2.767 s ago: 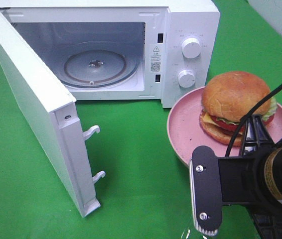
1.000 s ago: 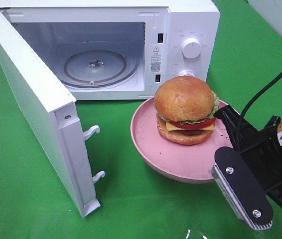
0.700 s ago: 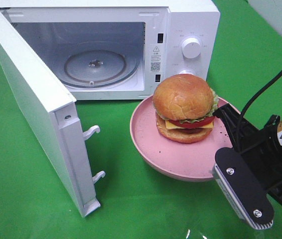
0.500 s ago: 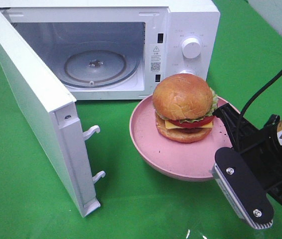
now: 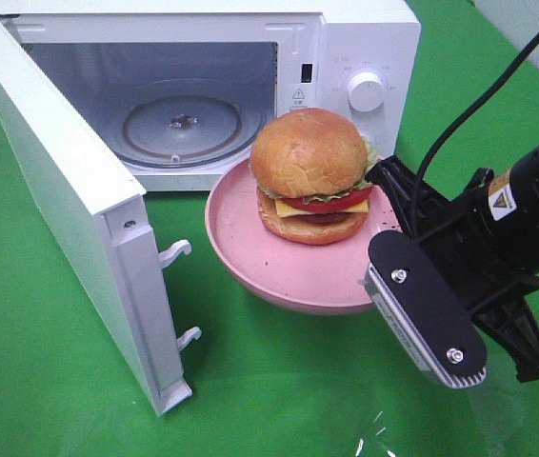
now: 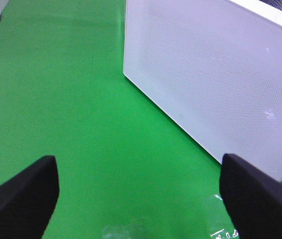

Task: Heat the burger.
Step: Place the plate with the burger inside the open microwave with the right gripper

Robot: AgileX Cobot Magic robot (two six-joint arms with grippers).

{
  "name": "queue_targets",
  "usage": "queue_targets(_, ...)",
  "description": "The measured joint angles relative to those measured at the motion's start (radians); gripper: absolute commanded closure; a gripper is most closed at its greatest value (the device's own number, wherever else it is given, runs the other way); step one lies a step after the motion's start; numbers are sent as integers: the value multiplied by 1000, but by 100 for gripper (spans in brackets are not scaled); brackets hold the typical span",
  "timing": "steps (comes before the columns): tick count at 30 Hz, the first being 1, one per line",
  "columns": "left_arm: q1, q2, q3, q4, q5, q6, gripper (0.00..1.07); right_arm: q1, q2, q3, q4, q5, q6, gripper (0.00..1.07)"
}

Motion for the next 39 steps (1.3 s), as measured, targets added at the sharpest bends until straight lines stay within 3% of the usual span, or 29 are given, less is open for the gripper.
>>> queue_targets(10, 0, 0, 0, 0, 0, 0, 26, 0, 57, -125, 7, 83, -34, 107)
queue_targets(18, 0, 0, 0, 0, 0, 0, 26, 0, 108, -162, 30, 78, -61, 107)
queue_targets(22, 0, 0, 0, 0, 0, 0, 26, 1, 149, -172, 124, 53, -150, 107)
queue_targets(39, 0, 0, 0, 0, 0, 0, 26, 1, 276, -285, 169, 34, -207, 107)
